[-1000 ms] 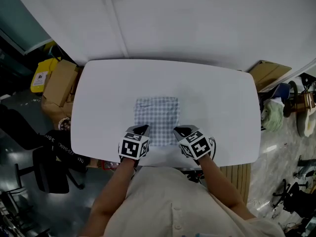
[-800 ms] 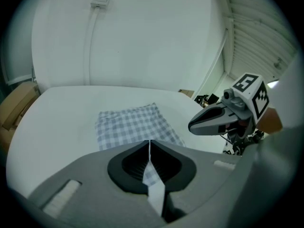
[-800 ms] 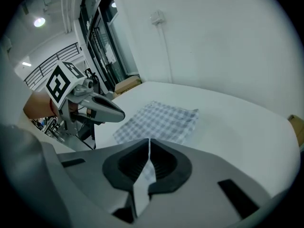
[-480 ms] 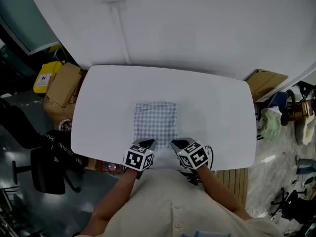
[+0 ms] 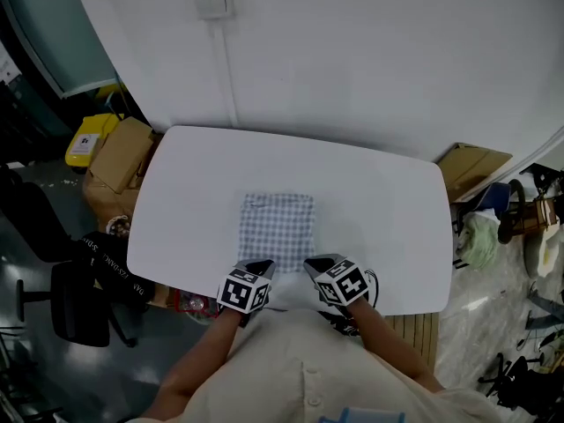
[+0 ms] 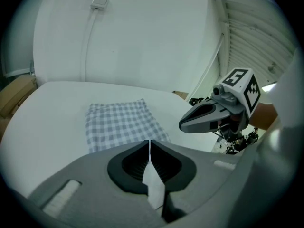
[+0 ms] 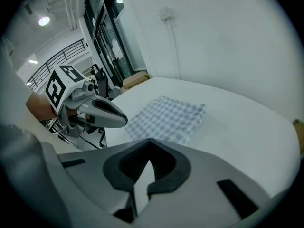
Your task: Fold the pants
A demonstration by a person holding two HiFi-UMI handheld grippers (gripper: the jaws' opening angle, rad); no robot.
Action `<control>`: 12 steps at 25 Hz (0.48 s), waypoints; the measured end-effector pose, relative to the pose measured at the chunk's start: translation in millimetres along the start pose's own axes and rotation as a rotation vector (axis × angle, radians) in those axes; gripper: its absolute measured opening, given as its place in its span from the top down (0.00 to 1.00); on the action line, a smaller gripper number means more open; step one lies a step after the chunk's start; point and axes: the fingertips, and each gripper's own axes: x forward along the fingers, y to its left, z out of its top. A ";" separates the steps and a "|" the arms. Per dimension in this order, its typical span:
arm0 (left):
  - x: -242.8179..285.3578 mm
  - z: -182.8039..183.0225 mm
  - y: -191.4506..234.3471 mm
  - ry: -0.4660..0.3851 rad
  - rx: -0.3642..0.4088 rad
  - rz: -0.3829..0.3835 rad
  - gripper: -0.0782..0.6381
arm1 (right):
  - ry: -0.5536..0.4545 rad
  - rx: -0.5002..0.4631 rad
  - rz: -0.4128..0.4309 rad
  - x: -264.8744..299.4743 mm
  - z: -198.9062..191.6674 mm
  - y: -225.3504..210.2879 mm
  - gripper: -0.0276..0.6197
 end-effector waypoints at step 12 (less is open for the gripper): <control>-5.4 -11.4 6.8 -0.002 -0.048 0.014 0.86 | 0.010 -0.048 -0.005 4.0 -6.5 3.7 0.93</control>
